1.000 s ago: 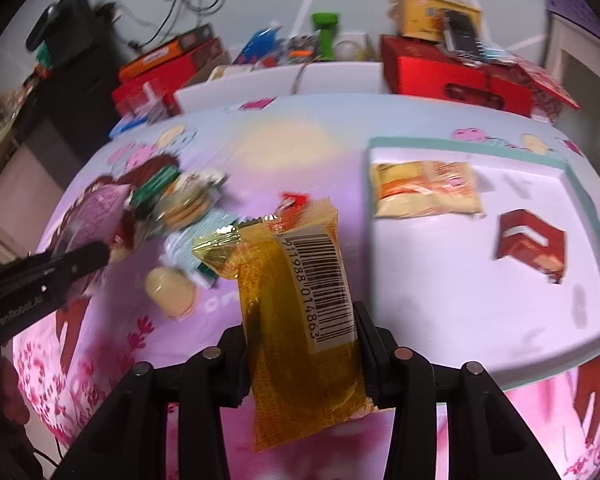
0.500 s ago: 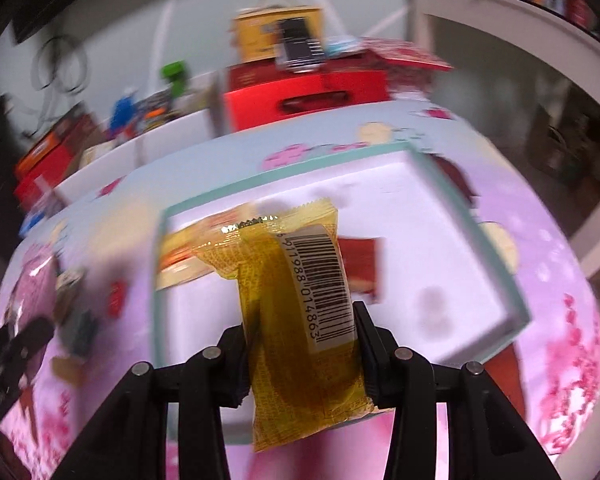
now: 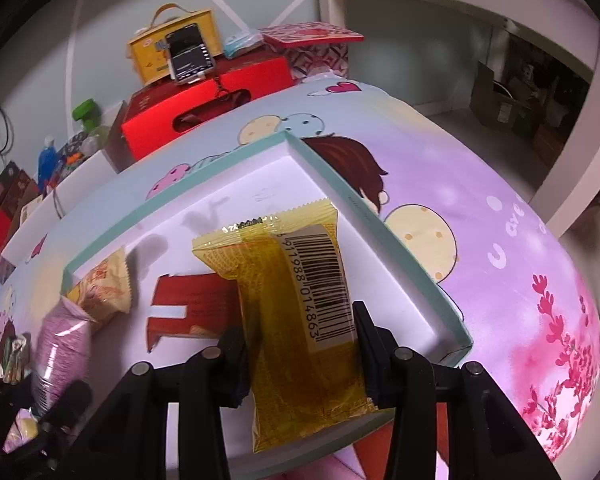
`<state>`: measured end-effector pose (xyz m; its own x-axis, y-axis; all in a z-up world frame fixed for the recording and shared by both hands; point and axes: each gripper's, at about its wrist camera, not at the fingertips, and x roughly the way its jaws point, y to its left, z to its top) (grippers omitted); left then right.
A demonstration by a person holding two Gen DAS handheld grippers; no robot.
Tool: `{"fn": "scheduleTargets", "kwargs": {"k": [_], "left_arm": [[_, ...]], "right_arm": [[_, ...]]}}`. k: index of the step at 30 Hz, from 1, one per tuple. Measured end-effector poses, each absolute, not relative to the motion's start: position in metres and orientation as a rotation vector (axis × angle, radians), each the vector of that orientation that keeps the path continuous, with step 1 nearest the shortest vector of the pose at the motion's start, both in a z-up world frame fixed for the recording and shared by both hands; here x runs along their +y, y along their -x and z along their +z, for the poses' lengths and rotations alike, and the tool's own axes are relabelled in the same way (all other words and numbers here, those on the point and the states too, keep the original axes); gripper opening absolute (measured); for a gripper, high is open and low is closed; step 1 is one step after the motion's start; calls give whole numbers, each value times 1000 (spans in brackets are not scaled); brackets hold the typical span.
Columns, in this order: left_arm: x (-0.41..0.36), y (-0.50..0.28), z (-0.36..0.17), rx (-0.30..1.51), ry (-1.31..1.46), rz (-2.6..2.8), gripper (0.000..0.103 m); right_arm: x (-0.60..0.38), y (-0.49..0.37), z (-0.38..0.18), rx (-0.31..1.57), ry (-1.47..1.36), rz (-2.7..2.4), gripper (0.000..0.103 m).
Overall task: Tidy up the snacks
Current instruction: 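Carry the yellow bag and pink pack over the tray and release both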
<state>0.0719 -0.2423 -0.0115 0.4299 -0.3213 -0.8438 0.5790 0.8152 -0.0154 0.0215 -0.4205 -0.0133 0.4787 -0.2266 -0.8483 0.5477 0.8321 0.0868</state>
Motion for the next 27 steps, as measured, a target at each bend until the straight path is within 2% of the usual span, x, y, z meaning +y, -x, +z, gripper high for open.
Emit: {"fn": "scheduleTargets", "kwargs": {"k": [4, 6, 8, 13, 16, 18, 20, 22, 23, 24, 27], "left_arm": [[-254, -65, -18, 980, -351, -591, 48], [-255, -64, -19, 987, -358, -589, 62], [-254, -64, -19, 992, -356, -584, 70], [-245, -64, -13, 984, -351, -550, 70], [-233, -69, -10, 990, -331, -510, 71], [-221, -75, -7, 994, -295, -480, 71], [-209, -81, -5, 994, -254, -446, 73], [-193, -88, -4, 991, -205, -389, 89], [-189, -90, -5, 989, -191, -371, 94], [-180, -93, -5, 987, -167, -342, 94], [-160, -102, -8, 1004, -113, -287, 94]], "right_arm": [[-424, -19, -12, 947, -380, -496, 46], [-423, -20, -11, 949, -378, -493, 46], [-419, -22, -12, 958, -349, -488, 46], [-414, -23, -9, 952, -334, -471, 54], [-411, -24, -8, 948, -319, -471, 66], [-409, -25, -7, 944, -310, -475, 82], [-408, -25, -6, 938, -301, -477, 88], [-407, -25, -7, 937, -292, -478, 92], [-407, -26, -7, 938, -289, -479, 99], [-407, -26, -7, 937, -288, -479, 103], [-404, -27, -6, 931, -282, -467, 103]]}}
